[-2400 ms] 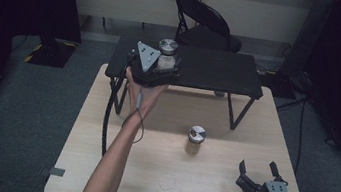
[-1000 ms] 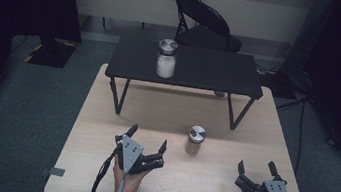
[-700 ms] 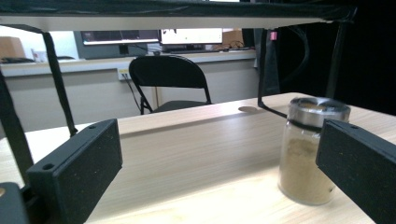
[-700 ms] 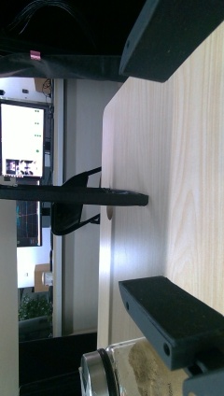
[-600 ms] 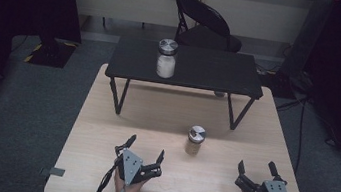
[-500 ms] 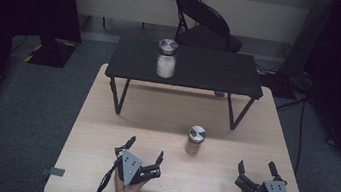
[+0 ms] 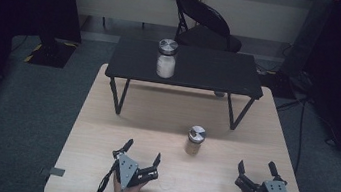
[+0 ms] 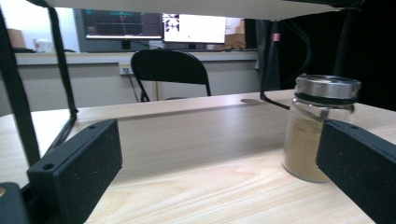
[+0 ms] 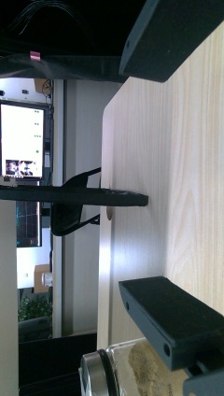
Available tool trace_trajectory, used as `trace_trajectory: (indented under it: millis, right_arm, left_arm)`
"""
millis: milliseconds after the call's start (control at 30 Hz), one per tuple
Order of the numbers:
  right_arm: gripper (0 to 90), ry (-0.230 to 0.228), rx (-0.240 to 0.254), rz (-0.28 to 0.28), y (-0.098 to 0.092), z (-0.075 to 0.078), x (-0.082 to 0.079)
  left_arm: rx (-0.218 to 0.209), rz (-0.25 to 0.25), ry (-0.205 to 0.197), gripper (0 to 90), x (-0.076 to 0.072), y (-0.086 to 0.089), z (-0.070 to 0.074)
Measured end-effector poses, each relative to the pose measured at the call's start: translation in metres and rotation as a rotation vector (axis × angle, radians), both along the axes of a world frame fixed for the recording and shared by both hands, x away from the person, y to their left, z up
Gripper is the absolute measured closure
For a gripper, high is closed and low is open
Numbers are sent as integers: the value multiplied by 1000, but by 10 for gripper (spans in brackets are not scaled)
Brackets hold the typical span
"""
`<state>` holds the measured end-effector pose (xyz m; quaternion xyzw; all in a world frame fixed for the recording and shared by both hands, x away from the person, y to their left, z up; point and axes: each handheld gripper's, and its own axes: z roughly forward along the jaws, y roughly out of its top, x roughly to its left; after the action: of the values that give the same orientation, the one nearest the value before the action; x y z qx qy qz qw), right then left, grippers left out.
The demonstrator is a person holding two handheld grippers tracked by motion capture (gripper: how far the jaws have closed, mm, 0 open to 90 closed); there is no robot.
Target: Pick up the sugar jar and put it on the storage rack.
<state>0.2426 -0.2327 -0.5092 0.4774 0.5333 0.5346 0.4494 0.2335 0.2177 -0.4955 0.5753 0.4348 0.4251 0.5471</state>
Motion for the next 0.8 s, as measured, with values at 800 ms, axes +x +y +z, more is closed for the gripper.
trace_trajectory:
  millis: [800]
  right_arm:
    - [0,-2,0,2,0,0,0]
  left_arm:
    - [-2,3,1,0,-1,0,0]
